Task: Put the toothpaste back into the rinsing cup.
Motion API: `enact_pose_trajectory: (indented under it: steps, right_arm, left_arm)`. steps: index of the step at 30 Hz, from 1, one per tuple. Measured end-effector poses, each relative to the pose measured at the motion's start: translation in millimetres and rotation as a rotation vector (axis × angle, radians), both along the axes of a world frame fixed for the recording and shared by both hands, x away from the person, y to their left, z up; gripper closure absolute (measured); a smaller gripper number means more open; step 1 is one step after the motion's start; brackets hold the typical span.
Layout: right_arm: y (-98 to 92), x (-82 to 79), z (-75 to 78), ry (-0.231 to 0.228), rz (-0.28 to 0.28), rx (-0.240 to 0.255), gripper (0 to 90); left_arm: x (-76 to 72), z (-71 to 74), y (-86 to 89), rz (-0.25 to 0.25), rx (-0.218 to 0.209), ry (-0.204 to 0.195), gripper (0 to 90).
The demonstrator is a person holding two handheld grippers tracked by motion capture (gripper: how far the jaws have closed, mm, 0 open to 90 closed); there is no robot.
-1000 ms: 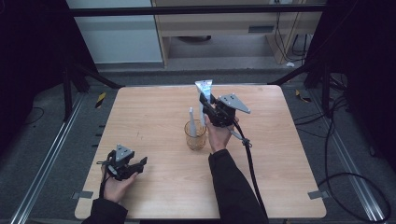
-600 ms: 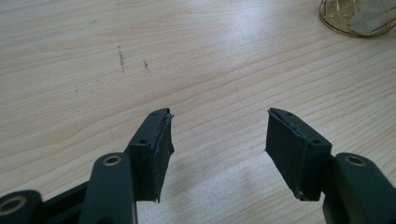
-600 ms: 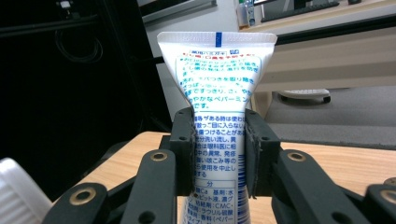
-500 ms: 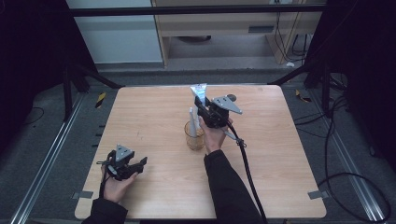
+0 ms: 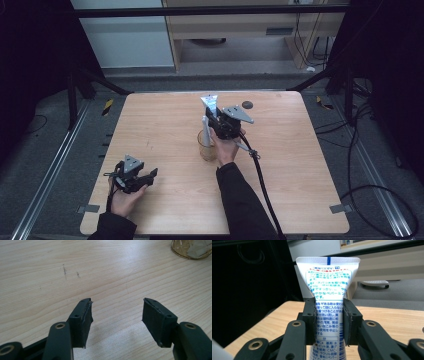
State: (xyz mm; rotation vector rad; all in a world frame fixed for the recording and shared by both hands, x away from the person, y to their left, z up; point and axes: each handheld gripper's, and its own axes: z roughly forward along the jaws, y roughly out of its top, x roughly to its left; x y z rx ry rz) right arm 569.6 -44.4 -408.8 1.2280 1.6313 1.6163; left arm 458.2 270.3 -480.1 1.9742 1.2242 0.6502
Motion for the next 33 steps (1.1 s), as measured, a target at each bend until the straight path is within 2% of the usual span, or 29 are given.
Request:
enact_pose_trajectory:
  steps: [13, 19, 23, 27, 33]
  right_arm:
    - [3.7, 0.9, -10.0, 0.053, 0.028, -0.055, 67.0]
    - [-0.2, -4.2, -9.4, 0.077, 0.049, -0.076, 66.5]
    - [-5.8, -10.4, -12.6, 0.111, 0.069, -0.097, 66.4]
    - [-8.8, -16.6, -14.1, 0.127, 0.087, -0.144, 66.1]
    - [-11.8, -21.7, -18.4, 0.186, 0.119, -0.196, 63.9]
  left_arm:
    - [-0.1, -0.1, -0.6, -0.002, 0.005, 0.000, 39.9]
    - [0.0, -0.3, -0.7, -0.003, 0.009, 0.002, 39.9]
    - [0.0, -0.4, -1.0, -0.003, 0.010, 0.003, 39.9]
    - [-0.1, -0.5, -1.5, -0.002, 0.010, 0.001, 39.9]
    - [-0.3, -0.5, -1.8, -0.003, 0.012, 0.001, 39.9]
